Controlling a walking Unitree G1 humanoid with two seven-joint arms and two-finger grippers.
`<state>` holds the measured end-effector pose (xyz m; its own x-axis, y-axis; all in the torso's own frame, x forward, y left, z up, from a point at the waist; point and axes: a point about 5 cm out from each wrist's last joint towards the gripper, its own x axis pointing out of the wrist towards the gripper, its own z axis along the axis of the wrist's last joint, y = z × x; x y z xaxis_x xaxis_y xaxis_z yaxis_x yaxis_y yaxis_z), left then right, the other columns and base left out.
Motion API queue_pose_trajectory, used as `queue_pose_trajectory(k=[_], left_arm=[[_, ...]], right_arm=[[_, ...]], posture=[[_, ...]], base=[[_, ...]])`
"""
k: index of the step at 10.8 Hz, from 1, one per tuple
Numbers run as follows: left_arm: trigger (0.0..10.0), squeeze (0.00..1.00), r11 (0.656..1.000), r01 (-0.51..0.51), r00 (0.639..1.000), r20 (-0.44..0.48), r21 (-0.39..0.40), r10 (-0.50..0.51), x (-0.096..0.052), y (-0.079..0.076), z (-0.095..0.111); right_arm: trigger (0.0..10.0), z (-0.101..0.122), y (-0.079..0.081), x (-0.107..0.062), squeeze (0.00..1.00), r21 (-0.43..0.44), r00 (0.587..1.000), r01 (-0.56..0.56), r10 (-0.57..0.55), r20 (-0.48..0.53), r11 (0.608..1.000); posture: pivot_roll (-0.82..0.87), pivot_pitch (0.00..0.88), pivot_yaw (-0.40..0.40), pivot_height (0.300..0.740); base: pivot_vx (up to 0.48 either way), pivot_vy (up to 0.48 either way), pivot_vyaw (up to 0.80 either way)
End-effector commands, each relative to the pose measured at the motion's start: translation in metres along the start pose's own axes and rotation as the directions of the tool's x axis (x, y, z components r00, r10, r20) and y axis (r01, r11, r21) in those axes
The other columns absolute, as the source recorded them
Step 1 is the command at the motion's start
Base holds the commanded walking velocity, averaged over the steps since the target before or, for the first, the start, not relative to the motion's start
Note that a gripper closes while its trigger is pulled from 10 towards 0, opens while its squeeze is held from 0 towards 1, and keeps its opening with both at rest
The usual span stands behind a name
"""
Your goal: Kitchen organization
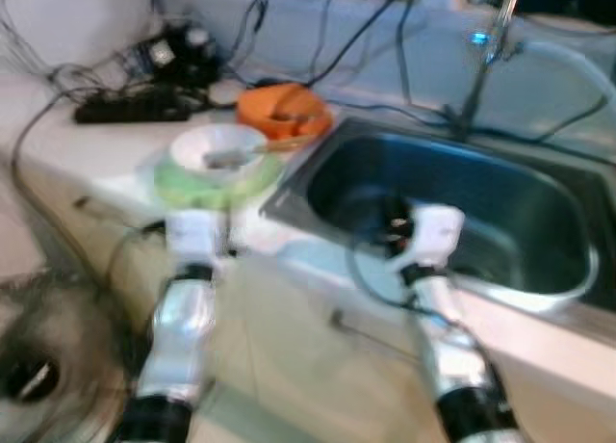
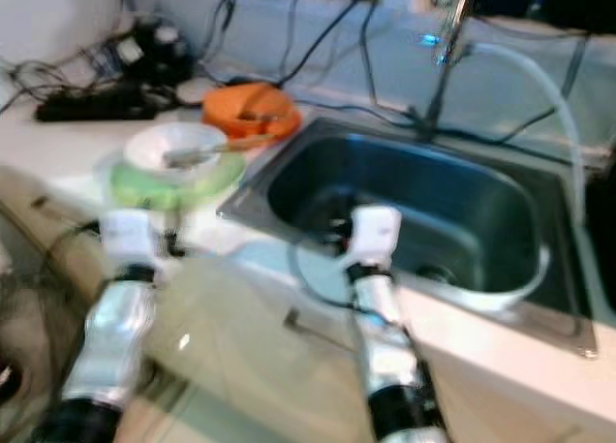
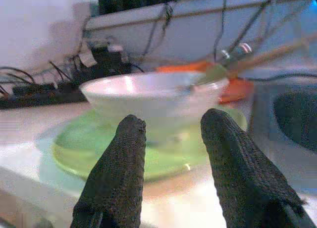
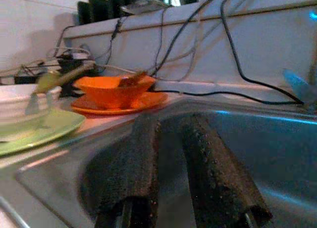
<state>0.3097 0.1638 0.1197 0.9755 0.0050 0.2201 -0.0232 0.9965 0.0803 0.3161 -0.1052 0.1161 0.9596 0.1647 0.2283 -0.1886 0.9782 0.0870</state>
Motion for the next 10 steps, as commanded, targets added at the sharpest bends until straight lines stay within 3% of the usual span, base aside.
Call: queue_pose_trajectory(k=[1, 7, 10], left_arm=[[10.0, 0.0, 0.999, 0.028, 0.999, 0.035, -0.021, -0.028, 0.004, -0.013, 0.008], [10.0, 0.0, 0.999, 0.018, 1.0, 0.019, -0.03, -0.018, 0.004, -0.012, 0.006], [10.0, 0.0, 0.999, 0.02, 0.999, 0.028, -0.028, -0.019, 0.006, -0.012, 0.008]], right_arm=[[10.0, 0.002, -0.006, 0.002, 0.0, -0.012, 1.0, 0.01, -0.01, 0.003, 1.0], [10.0, 0.002, -0.006, 0.002, 0.0, -0.011, 1.0, 0.01, -0.01, -0.001, 1.0], [10.0, 0.024, -0.003, 0.014, 0.0, -0.009, 0.997, 0.001, -0.001, 0.076, 1.0]], posture=[[0.16, 0.009, 0.014, 0.74], [0.16, 0.008, 0.014, 0.74], [0.16, 0.008, 0.013, 0.74]], base=[[0.0, 0.0, 0.0], [0.0, 0.0, 0.0], [0.0, 0.0, 0.0]])
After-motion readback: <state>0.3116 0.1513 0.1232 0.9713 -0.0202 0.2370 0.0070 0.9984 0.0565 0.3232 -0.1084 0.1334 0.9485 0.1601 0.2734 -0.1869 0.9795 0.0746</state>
